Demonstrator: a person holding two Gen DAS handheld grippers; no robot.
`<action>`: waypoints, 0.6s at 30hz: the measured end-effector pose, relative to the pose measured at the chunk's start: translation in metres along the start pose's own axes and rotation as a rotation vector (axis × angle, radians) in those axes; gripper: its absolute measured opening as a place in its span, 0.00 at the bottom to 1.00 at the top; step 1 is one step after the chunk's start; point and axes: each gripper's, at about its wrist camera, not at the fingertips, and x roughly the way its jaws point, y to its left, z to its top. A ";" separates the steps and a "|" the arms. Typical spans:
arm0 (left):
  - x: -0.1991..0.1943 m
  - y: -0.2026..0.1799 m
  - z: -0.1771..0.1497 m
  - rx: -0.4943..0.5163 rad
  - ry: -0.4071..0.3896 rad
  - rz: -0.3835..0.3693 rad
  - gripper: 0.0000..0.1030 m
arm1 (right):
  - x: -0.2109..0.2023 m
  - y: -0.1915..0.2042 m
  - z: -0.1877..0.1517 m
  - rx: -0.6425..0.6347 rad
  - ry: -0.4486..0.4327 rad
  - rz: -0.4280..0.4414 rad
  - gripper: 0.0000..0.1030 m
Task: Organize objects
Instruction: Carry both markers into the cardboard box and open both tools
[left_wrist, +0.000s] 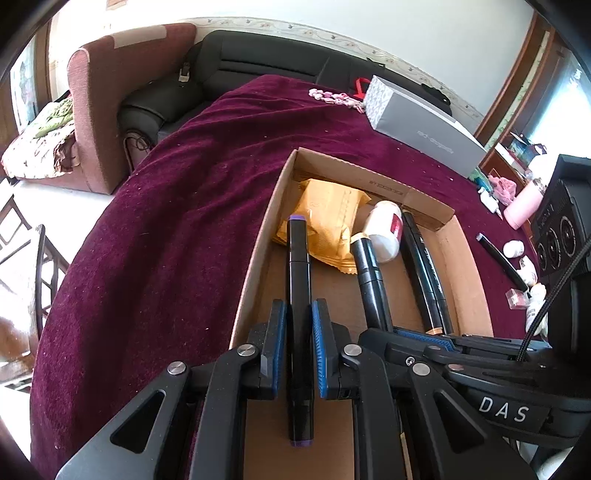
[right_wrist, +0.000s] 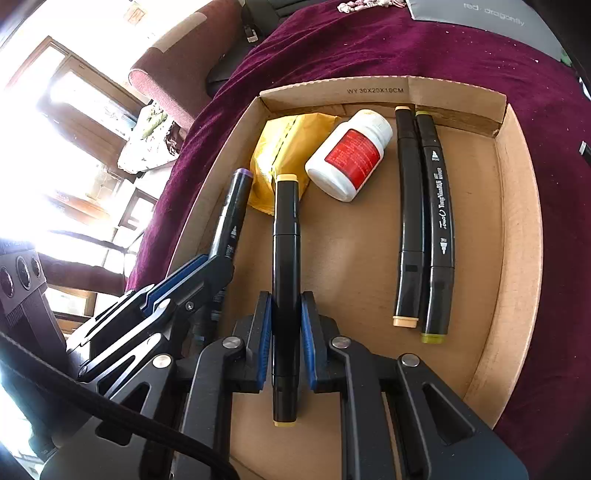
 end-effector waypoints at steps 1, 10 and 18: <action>0.000 0.001 0.000 -0.003 -0.002 -0.003 0.11 | 0.000 0.000 0.000 0.000 0.000 0.000 0.13; -0.022 0.005 -0.001 -0.045 -0.058 -0.055 0.20 | -0.002 0.003 -0.003 -0.008 0.001 -0.006 0.13; -0.051 0.007 -0.004 -0.063 -0.139 -0.045 0.36 | -0.002 0.010 -0.008 -0.036 0.005 -0.010 0.16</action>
